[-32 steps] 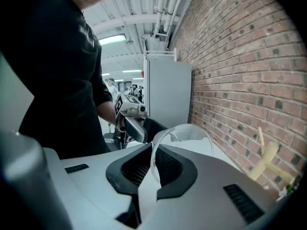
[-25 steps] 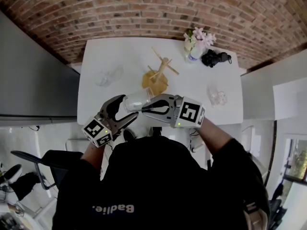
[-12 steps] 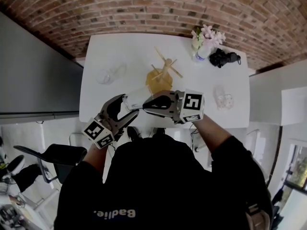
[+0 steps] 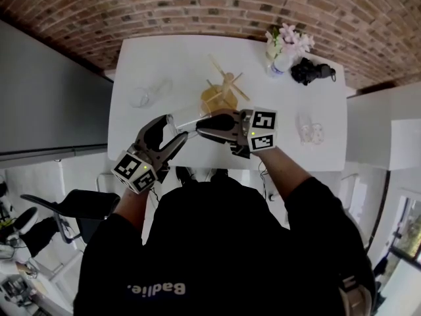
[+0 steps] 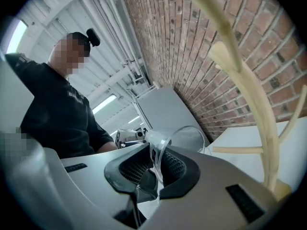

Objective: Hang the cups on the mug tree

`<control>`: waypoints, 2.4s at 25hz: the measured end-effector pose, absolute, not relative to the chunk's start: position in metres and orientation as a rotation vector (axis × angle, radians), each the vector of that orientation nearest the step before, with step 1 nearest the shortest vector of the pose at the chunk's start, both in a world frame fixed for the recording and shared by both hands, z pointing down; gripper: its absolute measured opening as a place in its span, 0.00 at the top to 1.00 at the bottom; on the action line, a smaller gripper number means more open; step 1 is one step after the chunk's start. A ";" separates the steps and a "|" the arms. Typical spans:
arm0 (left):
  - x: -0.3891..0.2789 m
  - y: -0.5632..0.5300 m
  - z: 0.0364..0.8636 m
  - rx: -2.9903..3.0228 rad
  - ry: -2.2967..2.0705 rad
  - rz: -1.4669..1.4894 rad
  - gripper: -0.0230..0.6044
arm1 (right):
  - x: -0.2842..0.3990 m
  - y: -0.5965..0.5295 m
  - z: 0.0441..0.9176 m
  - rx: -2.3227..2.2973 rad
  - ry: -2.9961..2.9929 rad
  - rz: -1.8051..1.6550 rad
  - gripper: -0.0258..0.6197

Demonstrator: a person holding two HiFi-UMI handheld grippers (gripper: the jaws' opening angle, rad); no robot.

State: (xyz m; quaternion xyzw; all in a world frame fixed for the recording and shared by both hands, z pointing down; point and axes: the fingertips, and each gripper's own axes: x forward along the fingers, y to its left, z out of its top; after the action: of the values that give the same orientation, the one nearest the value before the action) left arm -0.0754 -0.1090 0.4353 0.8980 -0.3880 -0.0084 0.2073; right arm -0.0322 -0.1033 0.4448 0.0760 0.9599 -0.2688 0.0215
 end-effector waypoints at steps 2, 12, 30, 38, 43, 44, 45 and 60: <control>-0.075 -0.113 0.436 2.500 -1.086 -0.016 0.50 | -0.030 -0.108 0.447 0.229 2.944 -0.870 0.85; -0.067 -0.129 0.446 2.520 -1.089 0.041 0.51 | -0.022 -0.126 0.464 0.222 2.858 -1.038 0.82; -0.041 -0.145 0.452 2.622 -1.174 0.234 0.52 | -0.001 -0.149 0.498 0.211 2.745 -1.363 0.73; -0.034 -0.154 0.456 2.691 -1.215 0.293 0.52 | 0.006 -0.159 0.509 0.126 2.698 -1.437 0.68; -0.031 -0.157 0.459 2.709 -1.229 0.345 0.52 | 0.008 -0.166 0.518 0.046 2.677 -1.490 0.65; -0.030 -0.157 0.459 2.707 -1.226 0.352 0.52 | 0.009 -0.167 0.518 0.036 2.670 -1.500 0.65; -0.029 -0.158 0.459 2.706 -1.222 0.354 0.52 | 0.010 -0.168 0.517 0.028 2.665 -1.508 0.65; -0.032 -0.162 0.472 2.701 -1.211 0.350 0.52 | 0.011 -0.172 0.524 -0.065 2.707 -1.589 0.63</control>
State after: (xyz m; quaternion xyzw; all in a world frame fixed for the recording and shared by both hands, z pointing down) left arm -0.0323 -0.1618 0.4725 0.9032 -0.4050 0.1170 0.0805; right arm 0.0111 -0.1717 0.5240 -0.0206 0.8622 -0.5062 0.0010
